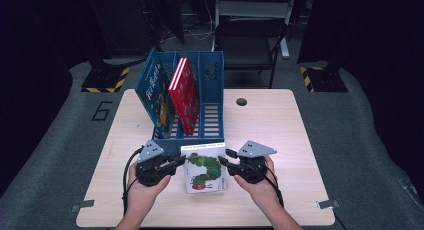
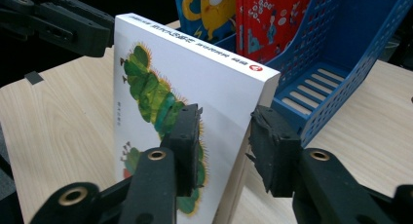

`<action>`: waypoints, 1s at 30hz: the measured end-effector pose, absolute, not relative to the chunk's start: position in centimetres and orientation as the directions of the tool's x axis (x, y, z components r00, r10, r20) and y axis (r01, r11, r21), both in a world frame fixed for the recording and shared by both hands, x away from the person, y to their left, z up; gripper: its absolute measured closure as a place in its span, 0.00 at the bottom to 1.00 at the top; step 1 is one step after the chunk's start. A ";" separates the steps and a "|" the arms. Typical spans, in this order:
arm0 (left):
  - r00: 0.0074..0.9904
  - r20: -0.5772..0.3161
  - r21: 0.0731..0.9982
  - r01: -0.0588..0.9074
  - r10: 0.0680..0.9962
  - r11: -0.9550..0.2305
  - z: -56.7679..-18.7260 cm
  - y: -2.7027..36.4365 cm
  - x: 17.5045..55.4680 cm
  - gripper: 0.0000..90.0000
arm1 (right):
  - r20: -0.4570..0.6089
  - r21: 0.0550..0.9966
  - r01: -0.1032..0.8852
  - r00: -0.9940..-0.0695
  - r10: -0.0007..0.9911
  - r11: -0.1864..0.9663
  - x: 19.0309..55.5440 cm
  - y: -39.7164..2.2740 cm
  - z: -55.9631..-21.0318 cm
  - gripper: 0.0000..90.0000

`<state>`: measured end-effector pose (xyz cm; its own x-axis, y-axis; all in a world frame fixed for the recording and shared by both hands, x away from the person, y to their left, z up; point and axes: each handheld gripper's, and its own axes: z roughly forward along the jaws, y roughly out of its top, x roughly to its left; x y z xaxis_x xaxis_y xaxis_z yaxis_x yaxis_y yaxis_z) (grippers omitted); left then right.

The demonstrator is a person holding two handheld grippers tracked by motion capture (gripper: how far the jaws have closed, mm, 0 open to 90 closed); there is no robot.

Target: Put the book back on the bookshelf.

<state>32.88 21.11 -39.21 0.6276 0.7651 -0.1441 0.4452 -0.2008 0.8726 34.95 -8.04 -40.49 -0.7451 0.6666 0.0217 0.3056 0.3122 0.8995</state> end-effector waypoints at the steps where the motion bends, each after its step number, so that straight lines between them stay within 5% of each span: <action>1: 0.628 -0.144 0.873 0.445 0.765 -0.201 -39.2 21.1 32.9 0.77 | 0.022 0.900 0.306 -0.745 0.667 0.312 35.0 -8.0 -40.5 0.68; 30: 0.682 -0.187 0.809 0.515 0.707 -0.283 -41.9 20.7 30.9 0.72 | 0.089 0.867 0.366 -0.782 0.617 0.339 32.7 -8.8 -43.1 0.63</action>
